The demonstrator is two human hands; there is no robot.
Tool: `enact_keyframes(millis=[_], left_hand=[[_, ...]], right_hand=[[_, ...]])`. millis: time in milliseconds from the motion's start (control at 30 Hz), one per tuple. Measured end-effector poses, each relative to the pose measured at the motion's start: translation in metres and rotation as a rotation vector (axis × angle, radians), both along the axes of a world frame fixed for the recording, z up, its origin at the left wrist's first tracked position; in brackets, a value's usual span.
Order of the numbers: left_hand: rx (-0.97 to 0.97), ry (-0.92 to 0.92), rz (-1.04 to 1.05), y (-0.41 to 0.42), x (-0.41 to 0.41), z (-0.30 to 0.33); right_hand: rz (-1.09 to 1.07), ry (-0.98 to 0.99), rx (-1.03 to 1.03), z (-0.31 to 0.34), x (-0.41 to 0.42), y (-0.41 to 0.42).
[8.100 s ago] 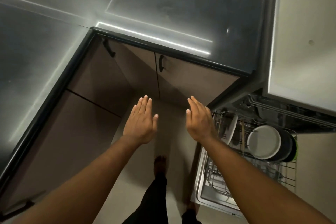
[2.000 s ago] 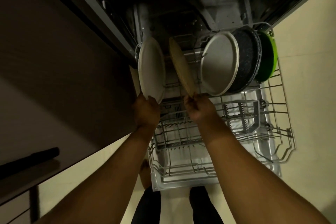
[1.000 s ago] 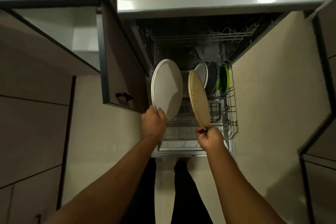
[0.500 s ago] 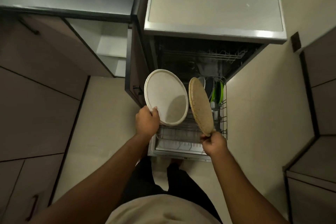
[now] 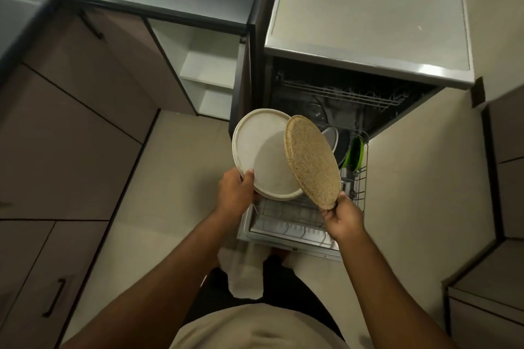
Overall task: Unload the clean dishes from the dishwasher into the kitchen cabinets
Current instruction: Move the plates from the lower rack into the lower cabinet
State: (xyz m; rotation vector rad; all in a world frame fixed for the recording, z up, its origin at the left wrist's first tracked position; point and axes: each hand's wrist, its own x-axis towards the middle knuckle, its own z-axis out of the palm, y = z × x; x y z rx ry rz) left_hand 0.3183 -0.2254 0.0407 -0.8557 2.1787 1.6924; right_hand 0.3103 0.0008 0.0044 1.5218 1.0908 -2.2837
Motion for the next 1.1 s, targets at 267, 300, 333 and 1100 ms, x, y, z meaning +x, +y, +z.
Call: enact_keyframes(millis=[267,300,333,1100], left_hand=[[0.203,-0.010,0.130,-0.060,0.015,0.013],[0.210,-0.007,0.142,-0.070,0.017,0.013],[0.219,-0.005,0.144,-0.079,0.019,0.015],[0.363,0.067,0.258,-0.225,0.024,0.027]], right_hand=[[0.014,0.049,0.058,0.021,0.013,-0.067],[0.017,0.055,0.078,0.022,0.014,-0.077],[0.019,0.066,0.097,0.021,0.016,-0.087],[0.176,0.150,0.367,0.040,-0.005,-0.232]])
